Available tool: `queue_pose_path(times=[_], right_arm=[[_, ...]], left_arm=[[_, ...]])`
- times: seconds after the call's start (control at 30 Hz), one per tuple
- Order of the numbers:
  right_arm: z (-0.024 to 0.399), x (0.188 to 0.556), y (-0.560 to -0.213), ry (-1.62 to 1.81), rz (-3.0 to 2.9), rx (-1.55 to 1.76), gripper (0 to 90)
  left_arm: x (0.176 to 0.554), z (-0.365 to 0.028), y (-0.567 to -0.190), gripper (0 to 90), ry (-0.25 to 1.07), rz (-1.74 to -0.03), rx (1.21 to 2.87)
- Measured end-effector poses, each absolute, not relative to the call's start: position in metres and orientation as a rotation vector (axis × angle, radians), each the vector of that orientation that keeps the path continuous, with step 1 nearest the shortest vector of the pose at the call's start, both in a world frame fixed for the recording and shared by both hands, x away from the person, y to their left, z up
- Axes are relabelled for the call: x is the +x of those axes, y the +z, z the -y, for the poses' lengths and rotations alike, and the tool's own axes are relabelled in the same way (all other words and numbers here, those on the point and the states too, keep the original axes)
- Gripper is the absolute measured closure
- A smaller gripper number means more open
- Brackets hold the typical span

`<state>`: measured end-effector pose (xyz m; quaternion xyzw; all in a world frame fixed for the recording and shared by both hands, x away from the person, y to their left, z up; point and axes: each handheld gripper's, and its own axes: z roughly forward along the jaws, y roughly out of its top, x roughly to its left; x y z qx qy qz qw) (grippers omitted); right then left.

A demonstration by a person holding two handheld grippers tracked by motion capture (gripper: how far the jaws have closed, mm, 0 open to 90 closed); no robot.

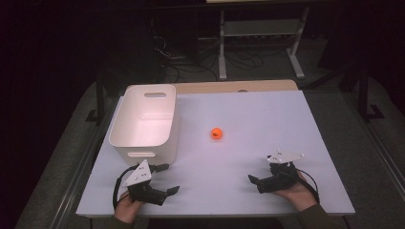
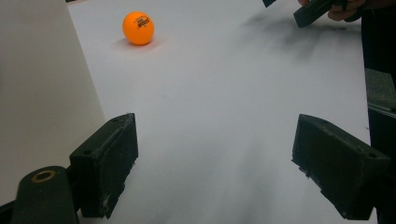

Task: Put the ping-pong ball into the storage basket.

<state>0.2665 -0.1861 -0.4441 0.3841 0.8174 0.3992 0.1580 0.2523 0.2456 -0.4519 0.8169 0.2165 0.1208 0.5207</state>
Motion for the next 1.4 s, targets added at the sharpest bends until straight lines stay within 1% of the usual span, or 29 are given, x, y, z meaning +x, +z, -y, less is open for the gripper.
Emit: queue_pose_path(times=[1.4], right_arm=[[0.172, 0.271, -0.438, 1.183, -2.365, 1.056, 0.5]], left_arm=[[0.251, -0.245, -0.452, 14.2, 0.299, -0.511, 1.960]])
